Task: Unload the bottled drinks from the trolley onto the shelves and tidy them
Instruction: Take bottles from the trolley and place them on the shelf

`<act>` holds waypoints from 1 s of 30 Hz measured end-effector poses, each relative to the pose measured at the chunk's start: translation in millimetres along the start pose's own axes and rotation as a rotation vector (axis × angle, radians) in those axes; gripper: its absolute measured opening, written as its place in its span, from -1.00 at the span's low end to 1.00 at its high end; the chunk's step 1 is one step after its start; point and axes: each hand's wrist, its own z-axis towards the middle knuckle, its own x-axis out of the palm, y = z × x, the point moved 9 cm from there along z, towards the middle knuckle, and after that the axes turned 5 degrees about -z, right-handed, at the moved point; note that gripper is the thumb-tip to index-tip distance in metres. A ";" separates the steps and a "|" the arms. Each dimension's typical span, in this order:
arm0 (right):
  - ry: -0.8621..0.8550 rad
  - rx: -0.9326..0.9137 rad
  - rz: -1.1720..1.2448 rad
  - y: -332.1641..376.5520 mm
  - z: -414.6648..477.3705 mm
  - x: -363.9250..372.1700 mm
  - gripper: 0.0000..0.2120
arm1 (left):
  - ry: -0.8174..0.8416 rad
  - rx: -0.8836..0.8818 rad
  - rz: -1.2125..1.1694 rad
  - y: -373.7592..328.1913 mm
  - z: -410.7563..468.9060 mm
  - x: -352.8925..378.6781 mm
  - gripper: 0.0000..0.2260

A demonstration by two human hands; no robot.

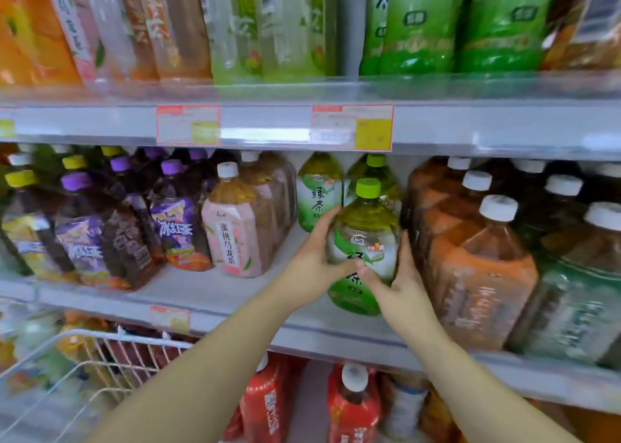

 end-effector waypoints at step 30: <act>0.396 -0.717 -0.062 131.8 -106.2 194.0 -0.74 | -0.025 -0.476 0.767 8.4 -200.4 -192.5 -0.70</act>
